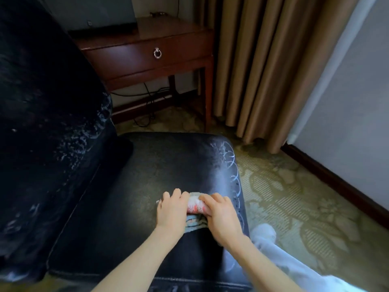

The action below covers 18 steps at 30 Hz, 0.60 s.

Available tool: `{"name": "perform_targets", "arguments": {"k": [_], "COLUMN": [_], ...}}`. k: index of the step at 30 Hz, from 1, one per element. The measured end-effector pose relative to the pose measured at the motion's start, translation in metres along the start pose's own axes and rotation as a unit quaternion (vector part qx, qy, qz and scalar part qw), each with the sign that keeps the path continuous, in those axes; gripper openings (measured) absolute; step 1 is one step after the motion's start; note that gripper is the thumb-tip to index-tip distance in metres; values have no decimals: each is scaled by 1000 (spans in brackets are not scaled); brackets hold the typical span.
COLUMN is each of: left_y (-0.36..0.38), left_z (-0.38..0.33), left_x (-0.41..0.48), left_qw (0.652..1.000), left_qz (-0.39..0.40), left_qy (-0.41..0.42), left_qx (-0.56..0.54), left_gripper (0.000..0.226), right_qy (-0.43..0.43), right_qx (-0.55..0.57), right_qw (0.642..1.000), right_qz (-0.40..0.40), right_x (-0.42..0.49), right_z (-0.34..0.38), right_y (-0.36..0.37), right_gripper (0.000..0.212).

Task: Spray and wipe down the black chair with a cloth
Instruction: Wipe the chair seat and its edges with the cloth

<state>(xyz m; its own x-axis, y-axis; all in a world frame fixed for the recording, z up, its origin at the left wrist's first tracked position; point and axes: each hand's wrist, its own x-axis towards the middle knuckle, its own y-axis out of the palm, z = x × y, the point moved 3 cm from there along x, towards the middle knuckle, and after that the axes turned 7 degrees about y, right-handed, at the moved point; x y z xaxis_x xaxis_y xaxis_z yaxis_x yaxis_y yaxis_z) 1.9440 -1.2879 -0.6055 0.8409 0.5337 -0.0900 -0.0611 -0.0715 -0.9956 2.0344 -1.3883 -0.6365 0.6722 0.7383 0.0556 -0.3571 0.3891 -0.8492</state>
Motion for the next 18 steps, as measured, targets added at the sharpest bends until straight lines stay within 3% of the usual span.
{"name": "perform_targets", "arguments": {"k": [4,10,18], "left_y": [-1,4,12], "left_z": [-11,-11,-32], "left_x": [-48,-64,16], "left_qw": [999,995,986], "left_qz": [20,-49,-75], "left_qy": [35,81,141], "left_qx": [22,23,42], "left_gripper": [44,73,61], "right_qy": [37,62,81], "right_qx": [27,32,51], "right_qw": [999,997,992], "right_qz": [-18,-26,-81], "right_x": [-56,-82,-23], "right_z": [3,5,-33], "right_y": [2,4,-9], "right_gripper": [46,51,49]}}
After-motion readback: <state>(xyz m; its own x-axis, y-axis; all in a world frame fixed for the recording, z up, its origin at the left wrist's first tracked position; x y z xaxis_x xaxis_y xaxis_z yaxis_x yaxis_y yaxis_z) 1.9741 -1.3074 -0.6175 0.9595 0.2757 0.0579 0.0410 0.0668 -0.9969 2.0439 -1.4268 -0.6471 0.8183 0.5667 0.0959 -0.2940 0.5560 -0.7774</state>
